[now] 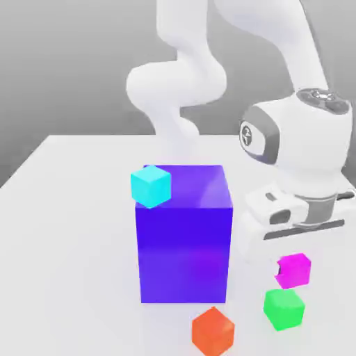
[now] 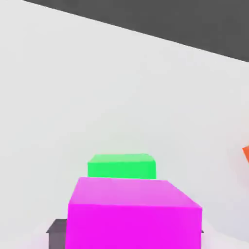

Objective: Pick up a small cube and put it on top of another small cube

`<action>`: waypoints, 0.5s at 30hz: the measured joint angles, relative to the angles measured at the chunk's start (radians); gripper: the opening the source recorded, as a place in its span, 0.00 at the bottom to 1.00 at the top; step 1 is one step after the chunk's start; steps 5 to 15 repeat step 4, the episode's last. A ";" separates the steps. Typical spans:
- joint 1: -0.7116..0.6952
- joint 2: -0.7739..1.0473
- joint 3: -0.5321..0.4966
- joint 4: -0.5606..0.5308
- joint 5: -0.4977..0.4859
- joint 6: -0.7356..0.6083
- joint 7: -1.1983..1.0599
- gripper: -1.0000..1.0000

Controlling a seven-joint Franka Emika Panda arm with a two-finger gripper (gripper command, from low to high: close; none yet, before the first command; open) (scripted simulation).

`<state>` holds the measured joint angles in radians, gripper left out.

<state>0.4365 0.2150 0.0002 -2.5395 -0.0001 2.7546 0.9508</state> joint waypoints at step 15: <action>0.000 0.025 0.001 0.001 -0.001 0.024 0.001 1.00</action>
